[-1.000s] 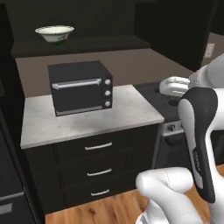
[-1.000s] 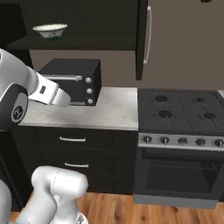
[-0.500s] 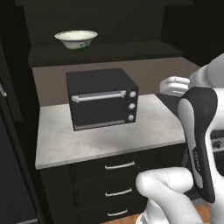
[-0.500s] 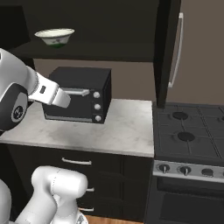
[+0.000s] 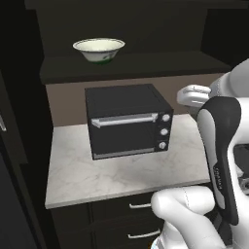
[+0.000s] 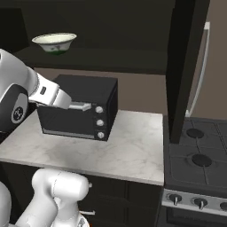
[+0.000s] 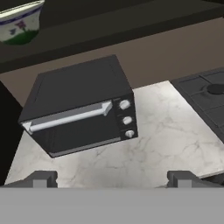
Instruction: Move the bowls from the cabinet to the plates on the dining table.
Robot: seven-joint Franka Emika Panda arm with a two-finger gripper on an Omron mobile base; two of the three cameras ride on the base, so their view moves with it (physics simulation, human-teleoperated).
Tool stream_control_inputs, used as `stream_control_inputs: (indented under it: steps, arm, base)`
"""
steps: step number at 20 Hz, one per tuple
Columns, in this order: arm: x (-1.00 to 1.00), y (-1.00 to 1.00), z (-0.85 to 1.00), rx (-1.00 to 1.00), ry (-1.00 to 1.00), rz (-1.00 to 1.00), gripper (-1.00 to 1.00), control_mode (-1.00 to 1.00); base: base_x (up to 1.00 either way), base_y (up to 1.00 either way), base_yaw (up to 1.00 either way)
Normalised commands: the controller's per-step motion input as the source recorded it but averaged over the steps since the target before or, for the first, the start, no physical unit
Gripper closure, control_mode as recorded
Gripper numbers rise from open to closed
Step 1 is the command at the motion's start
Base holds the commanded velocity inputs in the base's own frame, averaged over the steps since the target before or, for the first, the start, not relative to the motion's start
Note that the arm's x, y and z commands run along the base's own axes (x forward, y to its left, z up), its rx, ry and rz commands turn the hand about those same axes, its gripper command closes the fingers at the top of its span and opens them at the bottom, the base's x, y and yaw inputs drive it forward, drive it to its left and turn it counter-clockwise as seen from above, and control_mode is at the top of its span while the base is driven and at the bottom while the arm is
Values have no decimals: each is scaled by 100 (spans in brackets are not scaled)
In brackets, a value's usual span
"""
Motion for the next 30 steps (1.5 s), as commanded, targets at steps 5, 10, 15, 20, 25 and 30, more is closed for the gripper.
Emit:
stream_control_inputs:
  steps: [5,10,15,20,25,30]
  arm:
    - [0,0,0,0,0,0,-100,100]
    - [0,0,0,0,0,0,-100,100]
    - [0,0,0,0,0,0,-100,100]
    - [0,0,0,0,0,0,-100,100]
    - [0,0,0,0,0,0,-100,100]
    - [0,0,0,0,0,0,-100,100]
  base:
    - [48,29,13]
    - [56,32,13]
    - [51,29,12]
    - [32,21,8]
    - [4,6,1]
    - [-1,0,0]
